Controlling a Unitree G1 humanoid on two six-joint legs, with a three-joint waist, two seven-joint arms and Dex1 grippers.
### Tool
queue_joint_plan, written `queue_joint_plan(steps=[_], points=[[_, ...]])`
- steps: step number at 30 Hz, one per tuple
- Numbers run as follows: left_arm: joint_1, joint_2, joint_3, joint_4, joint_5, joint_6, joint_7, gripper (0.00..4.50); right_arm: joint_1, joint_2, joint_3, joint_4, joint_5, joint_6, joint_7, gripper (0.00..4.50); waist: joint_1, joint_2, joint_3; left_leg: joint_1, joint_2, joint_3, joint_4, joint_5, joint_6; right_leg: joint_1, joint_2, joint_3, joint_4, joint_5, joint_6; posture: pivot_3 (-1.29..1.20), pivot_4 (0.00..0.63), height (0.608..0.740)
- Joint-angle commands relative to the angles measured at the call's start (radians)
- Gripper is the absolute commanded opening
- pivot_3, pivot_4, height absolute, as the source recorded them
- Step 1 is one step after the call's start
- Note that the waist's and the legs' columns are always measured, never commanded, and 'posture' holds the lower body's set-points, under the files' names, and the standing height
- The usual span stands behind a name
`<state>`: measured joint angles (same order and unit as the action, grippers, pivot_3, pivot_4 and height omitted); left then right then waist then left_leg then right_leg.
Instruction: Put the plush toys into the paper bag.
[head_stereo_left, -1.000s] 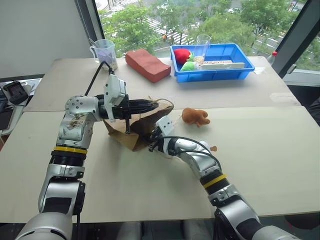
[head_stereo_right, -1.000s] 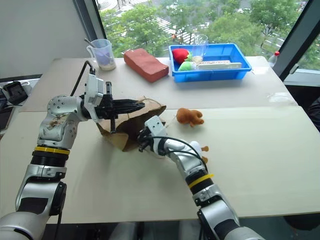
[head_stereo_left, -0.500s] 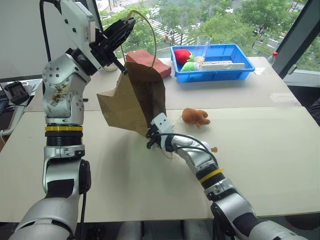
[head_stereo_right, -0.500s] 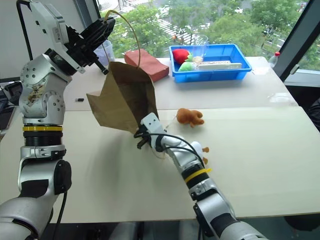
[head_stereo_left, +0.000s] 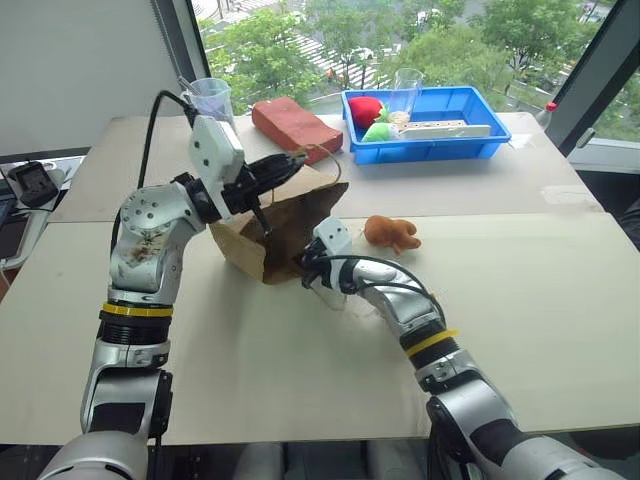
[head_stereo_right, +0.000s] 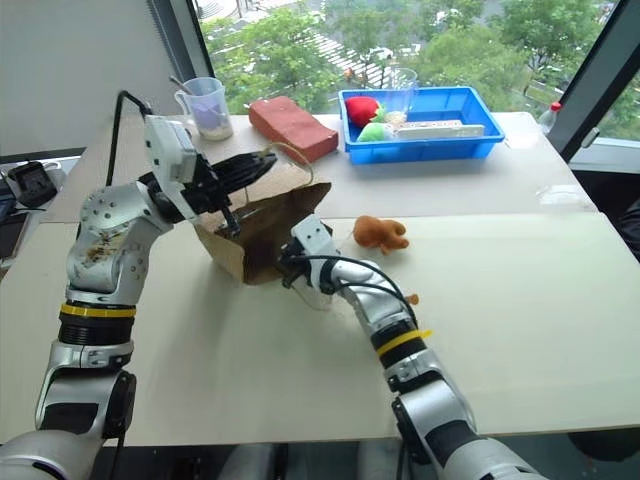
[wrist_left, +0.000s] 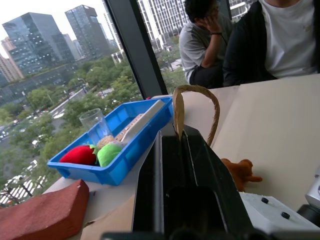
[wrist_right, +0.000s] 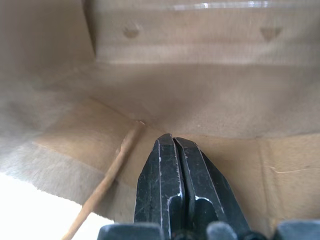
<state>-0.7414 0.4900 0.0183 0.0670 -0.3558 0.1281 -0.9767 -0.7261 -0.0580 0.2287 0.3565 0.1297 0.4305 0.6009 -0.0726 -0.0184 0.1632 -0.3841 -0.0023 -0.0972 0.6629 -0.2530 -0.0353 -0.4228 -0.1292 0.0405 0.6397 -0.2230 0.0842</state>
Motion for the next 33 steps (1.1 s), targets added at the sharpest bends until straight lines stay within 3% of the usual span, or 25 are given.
queue_joint_plan(steps=[1, 8, 13, 16, 20, 23, 29, 33], points=[[-0.015, 0.005, 0.012, 0.039, -0.011, -0.041, -0.035, 0.0, 0.019, -0.017, -0.024, -0.206, 0.079, 0.09, 0.051, 0.31, 0.0, 0.0, 0.0, 0.0, 0.0, 0.0, 0.0, 0.0, 0.0, 0.0, 0.0, 0.0, 0.0, 0.0, 0.0, 0.0, 0.15, 0.74], [0.002, -0.01, 0.0, 0.071, -0.013, -0.065, -0.08, 0.0, 0.107, -0.161, -0.103, -0.555, 0.191, 0.27, 0.083, 2.67, 0.009, 0.0, 0.0, -0.001, 0.0, 0.0, -0.001, 0.0, 0.0, 0.0, 0.0, -0.001, -0.001, 0.0, 0.0, 0.0, 0.15, 0.74], [0.008, -0.002, 0.002, 0.068, -0.016, -0.063, -0.104, 0.0, 0.132, -0.328, -0.302, -0.804, 0.389, 0.497, 0.091, 4.38, 0.014, 0.0, 0.0, -0.003, 0.0, 0.0, -0.001, 0.0, 0.0, 0.001, 0.0, -0.001, -0.007, 0.0, 0.0, 0.0, 0.15, 0.74], [0.01, 0.012, 0.012, 0.051, -0.037, -0.039, -0.131, 0.0, 0.209, -0.515, -0.407, -0.877, 0.443, 0.591, 0.137, 4.45, 0.02, 0.0, 0.0, -0.003, 0.0, -0.001, -0.001, -0.001, 0.001, 0.001, 0.0, -0.001, -0.008, 0.0, 0.0, 0.0, 0.15, 0.74], [0.019, 0.033, 0.013, 0.022, -0.066, -0.006, -0.165, 0.0, 0.416, -0.74, -0.394, -0.86, 0.372, 0.483, 0.237, 4.45, 0.033, -0.001, 0.0, -0.004, 0.0, 0.0, -0.001, -0.003, 0.006, 0.003, 0.0, -0.002, -0.011, 0.0, 0.0, 0.0, 0.15, 0.74], [0.029, 0.043, 0.004, 0.01, -0.072, 0.006, -0.181, 0.0, 0.513, -0.784, -0.36, -0.806, 0.324, 0.405, 0.255, 4.45, 0.028, -0.001, 0.0, -0.004, 0.0, 0.002, 0.0, -0.003, 0.006, 0.003, 0.0, 0.0, -0.011, 0.0, 0.0, 0.0, 0.15, 0.74], [0.018, 0.037, 0.002, 0.015, -0.06, 0.006, -0.182, 0.0, 0.551, -0.741, -0.275, -0.727, 0.274, 0.344, 0.225, 4.45, 0.028, -0.001, 0.001, -0.002, 0.0, 0.005, 0.003, -0.003, 0.005, 0.003, 0.0, 0.002, -0.013, 0.0, 0.0, 0.0, 0.15, 0.74], [0.023, 0.041, 0.003, 0.008, -0.058, 0.009, -0.182, 0.0, 0.569, -0.736, -0.257, -0.72, 0.262, 0.319, 0.224, 3.35, 0.035, -0.001, 0.001, -0.002, 0.0, 0.005, 0.004, -0.003, 0.005, 0.004, 0.0, 0.002, -0.013, 0.0, 0.0, 0.0, 0.15, 0.74]])
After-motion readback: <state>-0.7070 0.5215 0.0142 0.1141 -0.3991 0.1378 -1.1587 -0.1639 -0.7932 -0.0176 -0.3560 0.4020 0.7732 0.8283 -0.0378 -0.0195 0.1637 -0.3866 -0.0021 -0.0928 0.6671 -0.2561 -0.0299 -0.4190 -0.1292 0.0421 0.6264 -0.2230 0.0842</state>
